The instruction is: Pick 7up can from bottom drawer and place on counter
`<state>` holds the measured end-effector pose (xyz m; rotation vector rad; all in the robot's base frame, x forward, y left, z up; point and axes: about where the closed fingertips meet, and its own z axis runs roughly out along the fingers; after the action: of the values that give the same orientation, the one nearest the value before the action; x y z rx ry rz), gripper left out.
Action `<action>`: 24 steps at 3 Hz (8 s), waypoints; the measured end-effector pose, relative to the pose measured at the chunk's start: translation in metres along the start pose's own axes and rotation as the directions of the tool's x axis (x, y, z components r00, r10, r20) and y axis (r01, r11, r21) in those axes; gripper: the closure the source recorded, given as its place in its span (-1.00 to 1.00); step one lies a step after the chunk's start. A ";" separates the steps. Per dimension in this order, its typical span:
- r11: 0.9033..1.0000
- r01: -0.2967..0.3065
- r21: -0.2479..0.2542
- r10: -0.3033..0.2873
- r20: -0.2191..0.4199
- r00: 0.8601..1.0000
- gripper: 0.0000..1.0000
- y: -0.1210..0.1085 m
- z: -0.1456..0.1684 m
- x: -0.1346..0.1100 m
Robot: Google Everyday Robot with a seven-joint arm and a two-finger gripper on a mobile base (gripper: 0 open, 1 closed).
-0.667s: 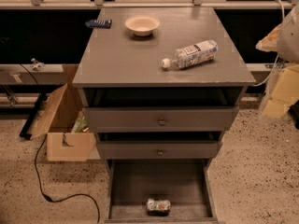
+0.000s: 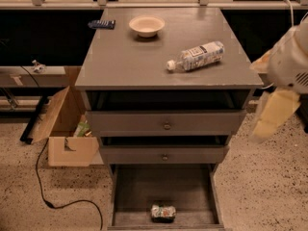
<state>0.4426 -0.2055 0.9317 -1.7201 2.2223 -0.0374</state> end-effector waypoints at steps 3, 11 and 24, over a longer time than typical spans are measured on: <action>0.994 -0.070 -0.086 0.084 0.170 0.982 -1.00 0.028 0.127 -0.009; 0.937 -0.159 -0.312 0.262 0.323 0.909 -1.00 0.098 0.545 0.017; 0.985 0.071 -0.159 0.001 0.415 0.910 1.00 0.126 0.725 0.031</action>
Offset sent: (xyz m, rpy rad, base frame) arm 0.0121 0.0568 -0.1860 0.3347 0.0865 -0.0355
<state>0.5159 -0.0710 0.2116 -1.6640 1.9221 0.4812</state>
